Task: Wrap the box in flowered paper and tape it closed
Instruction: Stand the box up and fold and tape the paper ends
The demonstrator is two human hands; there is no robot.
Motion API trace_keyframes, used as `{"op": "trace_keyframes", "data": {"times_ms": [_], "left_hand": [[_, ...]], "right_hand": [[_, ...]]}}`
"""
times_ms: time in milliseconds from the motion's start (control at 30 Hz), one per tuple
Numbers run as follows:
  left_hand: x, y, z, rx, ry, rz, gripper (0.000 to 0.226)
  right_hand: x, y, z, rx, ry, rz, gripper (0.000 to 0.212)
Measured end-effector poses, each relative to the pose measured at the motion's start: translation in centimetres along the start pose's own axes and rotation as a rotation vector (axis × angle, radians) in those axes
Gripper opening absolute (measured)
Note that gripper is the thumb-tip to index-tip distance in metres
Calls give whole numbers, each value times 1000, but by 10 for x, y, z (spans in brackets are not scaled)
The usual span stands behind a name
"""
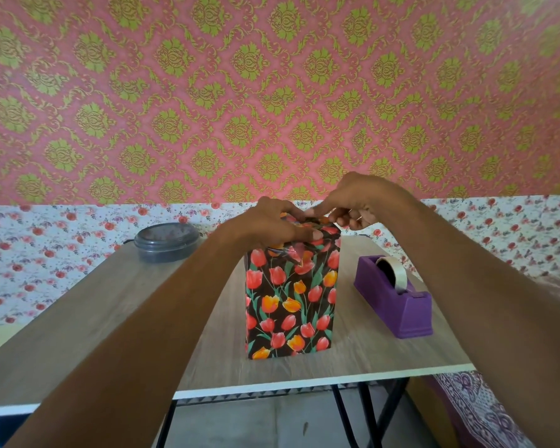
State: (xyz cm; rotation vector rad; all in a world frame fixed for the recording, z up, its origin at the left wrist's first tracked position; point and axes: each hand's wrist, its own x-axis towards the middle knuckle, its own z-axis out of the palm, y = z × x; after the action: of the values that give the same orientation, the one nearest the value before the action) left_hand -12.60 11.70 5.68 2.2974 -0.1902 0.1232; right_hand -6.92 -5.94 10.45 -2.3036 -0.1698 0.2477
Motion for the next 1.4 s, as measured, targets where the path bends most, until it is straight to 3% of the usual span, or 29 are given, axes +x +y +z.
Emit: {"op": "trace_keyframes", "data": {"times_ms": [67,267,433,533,667,833,967,1133,1400], "left_hand": [[0,0,0,-10,2,6,58],[-9,-1,0,-153,122,66,41],[-12,-3,-5,-345,315,29,9],[-10,-9,-11,-419,466,-37,23],[-9,-14,-23,-360,458,-109,37],[-10,-12,-28,-108,499,-100,16],[-14,-9,-18,-94,456,-97,30],[-12,-7,-6,-136,588,-41,10],[-9,-12,0,-99,683,95,11]], "right_hand": [[-1,1,8,-25,34,-19,56],[0,14,13,114,62,-44,37],[-5,32,25,296,57,-119,43],[-3,34,29,355,113,-227,42],[-1,26,34,363,154,-315,24],[-2,17,38,344,201,-354,19],[-2,15,44,405,219,-328,16],[-3,18,46,525,262,-375,15],[-7,28,51,535,325,-563,11]]}}
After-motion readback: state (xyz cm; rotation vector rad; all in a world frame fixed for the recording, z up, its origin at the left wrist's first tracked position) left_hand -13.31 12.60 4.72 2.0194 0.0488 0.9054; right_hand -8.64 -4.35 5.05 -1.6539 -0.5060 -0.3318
